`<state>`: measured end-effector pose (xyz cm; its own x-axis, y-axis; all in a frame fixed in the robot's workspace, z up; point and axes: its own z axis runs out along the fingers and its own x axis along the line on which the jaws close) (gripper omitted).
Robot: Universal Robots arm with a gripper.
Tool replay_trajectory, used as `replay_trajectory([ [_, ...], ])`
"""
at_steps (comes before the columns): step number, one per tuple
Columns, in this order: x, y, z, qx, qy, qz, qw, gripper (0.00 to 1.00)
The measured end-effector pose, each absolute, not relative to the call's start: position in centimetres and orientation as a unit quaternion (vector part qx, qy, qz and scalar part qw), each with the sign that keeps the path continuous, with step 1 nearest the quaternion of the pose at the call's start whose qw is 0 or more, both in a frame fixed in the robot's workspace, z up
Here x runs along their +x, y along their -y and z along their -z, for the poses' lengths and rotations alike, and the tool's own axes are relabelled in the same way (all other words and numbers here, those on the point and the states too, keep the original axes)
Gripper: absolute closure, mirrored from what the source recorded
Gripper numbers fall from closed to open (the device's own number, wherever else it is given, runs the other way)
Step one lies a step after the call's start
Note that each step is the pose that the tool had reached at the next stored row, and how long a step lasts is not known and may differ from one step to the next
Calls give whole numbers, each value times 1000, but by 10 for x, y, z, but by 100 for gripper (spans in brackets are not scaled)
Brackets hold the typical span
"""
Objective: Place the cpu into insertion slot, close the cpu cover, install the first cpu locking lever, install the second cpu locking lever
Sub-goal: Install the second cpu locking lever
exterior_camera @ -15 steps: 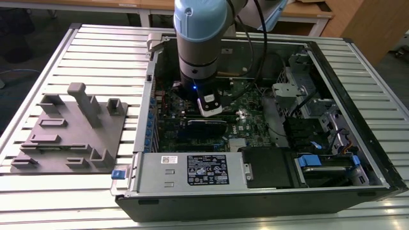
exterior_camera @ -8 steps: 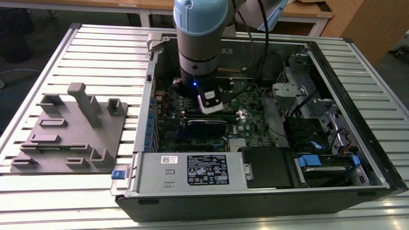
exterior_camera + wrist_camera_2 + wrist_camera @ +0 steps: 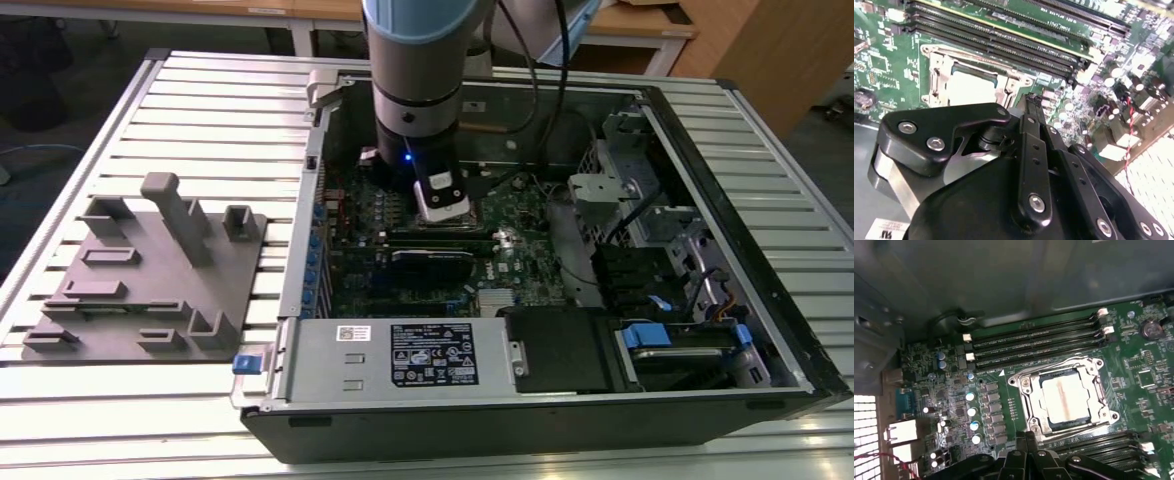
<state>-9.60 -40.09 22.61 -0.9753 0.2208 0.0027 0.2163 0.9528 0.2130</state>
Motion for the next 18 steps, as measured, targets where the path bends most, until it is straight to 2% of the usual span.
replay_trajectory([
  [5,-96,400,-226,111,-990,-85,13,90],
  [18,-77,389,-226,111,-991,-78,14,90],
])
